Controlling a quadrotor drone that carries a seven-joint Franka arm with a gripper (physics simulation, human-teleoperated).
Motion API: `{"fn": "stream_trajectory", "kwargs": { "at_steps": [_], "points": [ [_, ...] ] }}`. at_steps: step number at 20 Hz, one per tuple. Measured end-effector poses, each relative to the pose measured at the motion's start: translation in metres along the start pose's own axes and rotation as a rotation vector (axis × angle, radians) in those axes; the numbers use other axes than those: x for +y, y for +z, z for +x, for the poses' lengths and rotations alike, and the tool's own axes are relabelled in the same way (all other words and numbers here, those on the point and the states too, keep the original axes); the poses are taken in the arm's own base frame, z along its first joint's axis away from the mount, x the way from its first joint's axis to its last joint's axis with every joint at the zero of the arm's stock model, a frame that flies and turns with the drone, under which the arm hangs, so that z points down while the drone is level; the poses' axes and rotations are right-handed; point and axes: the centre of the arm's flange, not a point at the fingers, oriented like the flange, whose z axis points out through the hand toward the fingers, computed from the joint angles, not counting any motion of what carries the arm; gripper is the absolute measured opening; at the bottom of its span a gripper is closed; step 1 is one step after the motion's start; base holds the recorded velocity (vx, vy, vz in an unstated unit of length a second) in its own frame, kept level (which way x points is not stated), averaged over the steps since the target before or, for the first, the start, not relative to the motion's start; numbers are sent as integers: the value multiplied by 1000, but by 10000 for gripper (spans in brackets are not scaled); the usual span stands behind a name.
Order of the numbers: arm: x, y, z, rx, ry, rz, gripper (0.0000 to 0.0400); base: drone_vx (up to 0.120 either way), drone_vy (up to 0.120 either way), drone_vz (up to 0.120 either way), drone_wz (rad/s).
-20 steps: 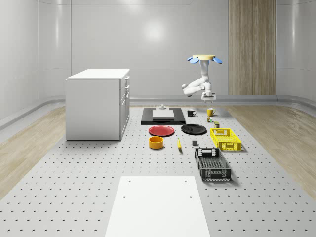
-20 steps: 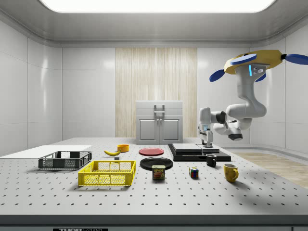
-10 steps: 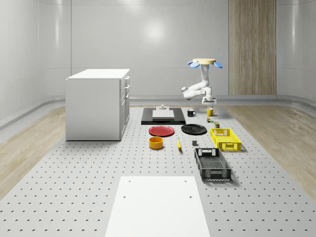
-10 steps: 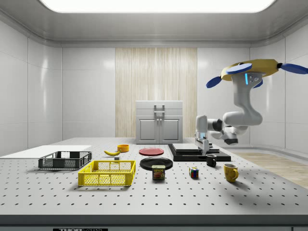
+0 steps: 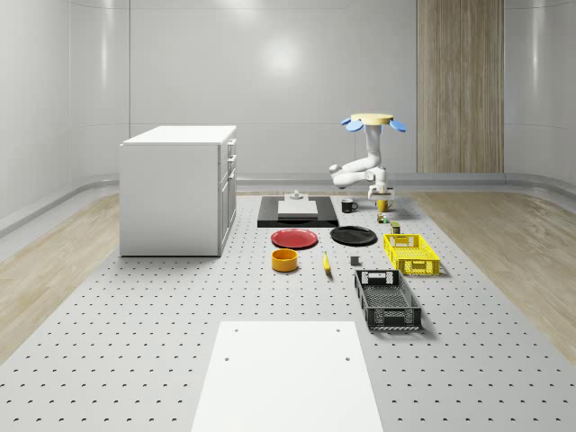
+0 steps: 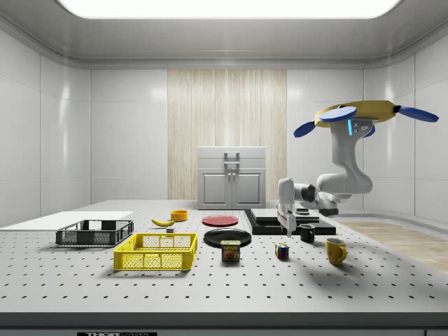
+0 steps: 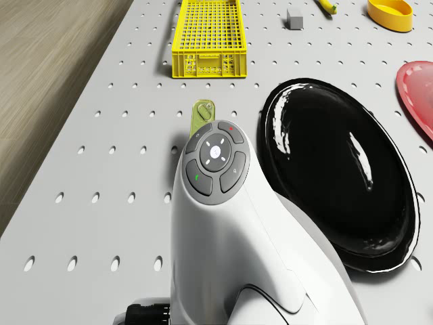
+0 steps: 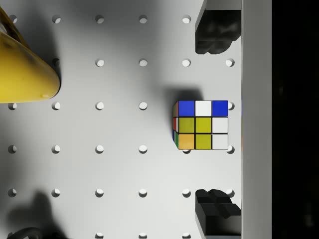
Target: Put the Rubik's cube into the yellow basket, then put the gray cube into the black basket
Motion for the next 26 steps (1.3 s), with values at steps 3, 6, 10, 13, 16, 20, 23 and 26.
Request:
{"fn": "stream_trajectory", "kwargs": {
  "at_steps": [3, 6, 10, 13, 16, 20, 23, 26],
  "points": [
    [0, 0, 0, 0, 0, 0, 400, 53, 0, -120, 0],
    [0, 0, 0, 0, 0, 0, 400, 93, 0, -120, 0],
    [0, 0, 0, 0, 0, 0, 400, 0, 0, 0, 0],
    [0, 7, 0, 0, 0, 0, 400, 0, 0, 0, 0],
    [0, 17, 0, 0, 0, 0, 400, 0, 0, 0, 0],
    [2, 27, 2, 0, 0, 0, 400, 0, 0, 0, 0],
    [3, 32, 3, 0, 1, 0, 400, 0, 0, 0, 0],
    [4, 37, 4, 0, 1, 0, 400, 0, 0, 0, 0]
  ]
}}
